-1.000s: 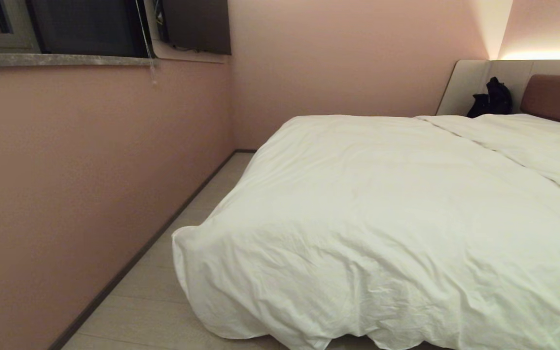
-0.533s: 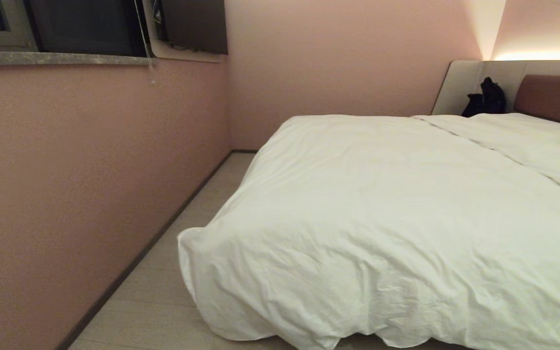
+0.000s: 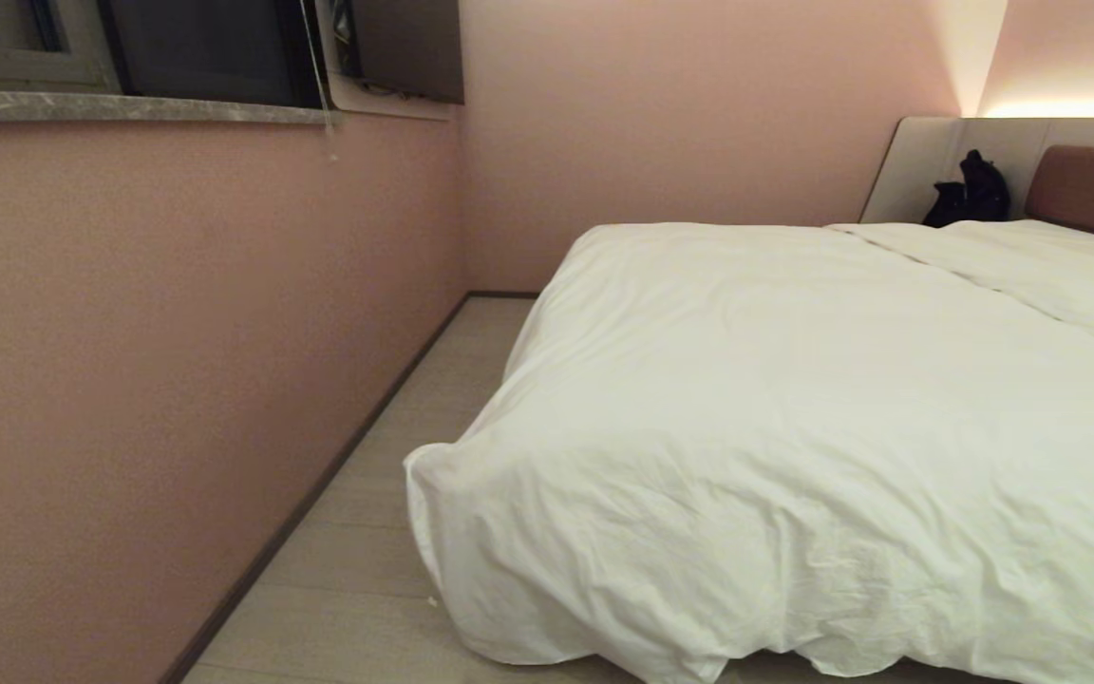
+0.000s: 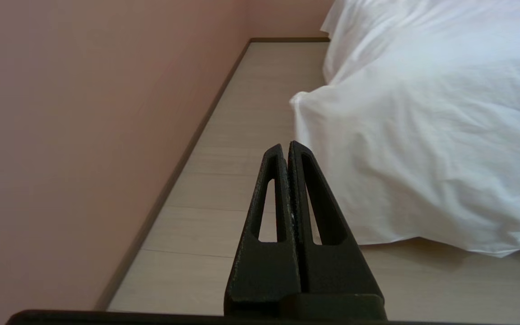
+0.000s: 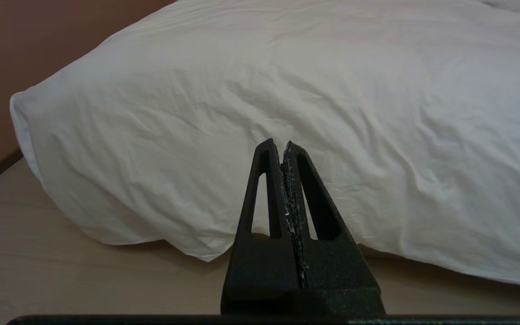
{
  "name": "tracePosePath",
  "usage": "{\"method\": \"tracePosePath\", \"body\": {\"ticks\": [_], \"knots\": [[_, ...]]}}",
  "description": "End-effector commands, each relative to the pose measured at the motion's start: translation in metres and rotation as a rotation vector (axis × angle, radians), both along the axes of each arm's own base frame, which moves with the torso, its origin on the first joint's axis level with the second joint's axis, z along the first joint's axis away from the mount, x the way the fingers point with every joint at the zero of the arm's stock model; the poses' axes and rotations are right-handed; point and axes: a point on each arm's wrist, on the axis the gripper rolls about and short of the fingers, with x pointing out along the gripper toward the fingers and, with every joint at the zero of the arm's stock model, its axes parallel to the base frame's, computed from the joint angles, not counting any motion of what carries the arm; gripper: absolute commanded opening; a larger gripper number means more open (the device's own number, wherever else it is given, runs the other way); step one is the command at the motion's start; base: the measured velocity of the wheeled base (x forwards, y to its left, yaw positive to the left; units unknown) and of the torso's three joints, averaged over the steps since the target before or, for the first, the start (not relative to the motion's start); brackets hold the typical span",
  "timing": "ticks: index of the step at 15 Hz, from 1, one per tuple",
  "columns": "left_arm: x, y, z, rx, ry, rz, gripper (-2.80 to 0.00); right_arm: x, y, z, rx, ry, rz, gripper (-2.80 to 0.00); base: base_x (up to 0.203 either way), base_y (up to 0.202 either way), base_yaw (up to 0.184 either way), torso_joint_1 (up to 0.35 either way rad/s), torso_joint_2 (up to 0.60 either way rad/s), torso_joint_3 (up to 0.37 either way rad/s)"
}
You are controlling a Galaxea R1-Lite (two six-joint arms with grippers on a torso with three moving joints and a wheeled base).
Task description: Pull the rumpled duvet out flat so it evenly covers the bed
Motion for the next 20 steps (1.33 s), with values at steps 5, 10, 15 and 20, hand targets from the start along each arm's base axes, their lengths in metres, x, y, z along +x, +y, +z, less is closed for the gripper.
{"method": "tracePosePath", "body": {"ticks": [5,10,15,20], "knots": [[0.0001,0.0000,0.0000,0.000,0.001,0.000,-2.80,0.0001,0.0000,0.0000,-0.001,0.001,0.002,-2.80,0.000,0.197,-0.001,0.001,0.00,0.004],[0.0001,0.0000,0.0000,0.000,0.001,0.000,-2.80,0.0001,0.0000,0.0000,-0.001,0.001,0.000,-2.80,0.000,0.197,-0.001,0.004,0.00,0.003],[0.0001,0.0000,-0.0002,0.002,0.003,0.000,-2.80,0.0001,0.0000,0.0000,-0.001,0.001,0.000,-2.80,0.000,0.163,0.000,0.001,0.00,0.004],[0.0001,0.0000,0.0000,-0.003,0.001,0.000,-2.80,0.0001,0.0000,0.0000,-0.001,0.001,0.000,-2.80,0.000,0.000,0.000,0.000,0.00,0.000]]}}
